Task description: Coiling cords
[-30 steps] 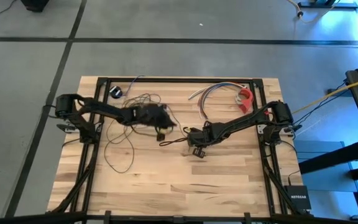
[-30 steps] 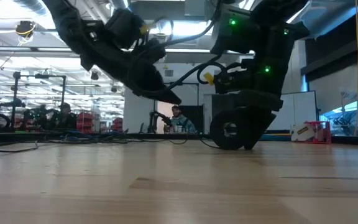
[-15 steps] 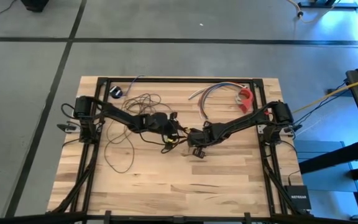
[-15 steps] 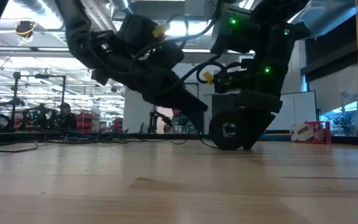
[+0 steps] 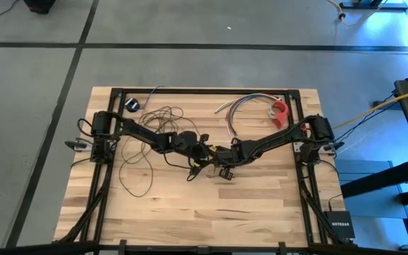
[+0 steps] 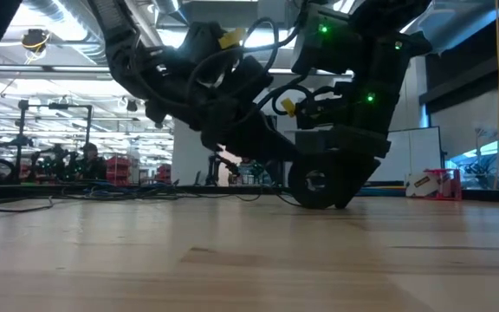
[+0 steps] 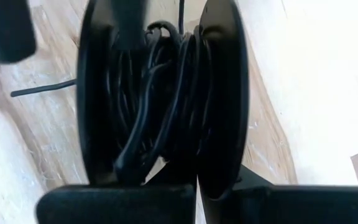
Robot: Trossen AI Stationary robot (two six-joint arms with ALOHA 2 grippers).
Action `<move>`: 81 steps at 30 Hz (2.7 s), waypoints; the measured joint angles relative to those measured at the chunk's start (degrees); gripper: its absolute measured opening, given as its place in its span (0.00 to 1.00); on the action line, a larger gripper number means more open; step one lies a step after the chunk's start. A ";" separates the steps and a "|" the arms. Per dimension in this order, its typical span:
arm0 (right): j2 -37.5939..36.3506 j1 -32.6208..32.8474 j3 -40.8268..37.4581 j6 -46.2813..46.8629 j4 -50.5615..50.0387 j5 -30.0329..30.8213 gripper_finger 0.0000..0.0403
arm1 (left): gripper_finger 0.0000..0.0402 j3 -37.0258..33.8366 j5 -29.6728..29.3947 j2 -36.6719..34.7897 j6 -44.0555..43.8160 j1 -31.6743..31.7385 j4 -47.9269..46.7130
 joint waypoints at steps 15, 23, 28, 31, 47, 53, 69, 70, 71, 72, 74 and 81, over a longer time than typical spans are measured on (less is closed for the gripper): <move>0.02 0.00 0.02 0.04 0.09 0.66 0.07 | 0.01 0.09 0.02 1.70 1.53 0.44 0.47; -1.49 -0.11 0.04 -1.95 -2.13 -2.50 0.10 | 0.00 0.09 -0.62 1.74 1.16 0.44 0.24; -7.81 3.10 0.07 1.48 -9.91 -2.66 0.13 | 0.00 -0.04 -1.03 1.99 1.16 0.48 -0.67; -10.16 4.98 -0.11 1.66 -12.40 -0.08 0.17 | 0.00 -0.04 -1.01 1.99 1.14 0.48 -0.55; -14.99 2.68 -10.11 -13.29 10.47 6.54 0.31 | 0.00 -0.09 -0.64 1.95 2.82 1.57 -3.25; -15.06 1.42 -11.84 -16.14 14.50 8.39 0.31 | 0.00 -0.09 -0.62 1.95 3.11 1.96 -3.77; -14.80 0.92 -12.44 -15.23 18.20 9.67 0.02 | 0.00 -0.11 -3.15 1.40 3.00 3.28 -6.56; -14.80 0.92 -12.27 -14.60 17.91 9.37 0.02 | 0.00 -0.11 -3.19 1.24 2.86 3.28 -6.91; -14.80 0.95 -12.13 -13.53 17.50 9.24 0.02 | 0.00 -0.11 -3.18 0.88 2.79 3.27 -7.05; -14.78 1.04 -11.87 -12.59 17.22 9.15 0.02 | 0.01 -0.11 -3.23 0.42 2.66 3.22 -7.71; -14.78 1.07 -11.38 -10.65 16.40 9.18 0.01 | 0.01 -0.11 -3.19 -0.61 2.55 3.17 -8.71; -14.78 1.07 -8.96 -5.03 13.61 9.67 0.01 | 0.01 0.13 -4.26 -5.24 2.93 3.25 -16.96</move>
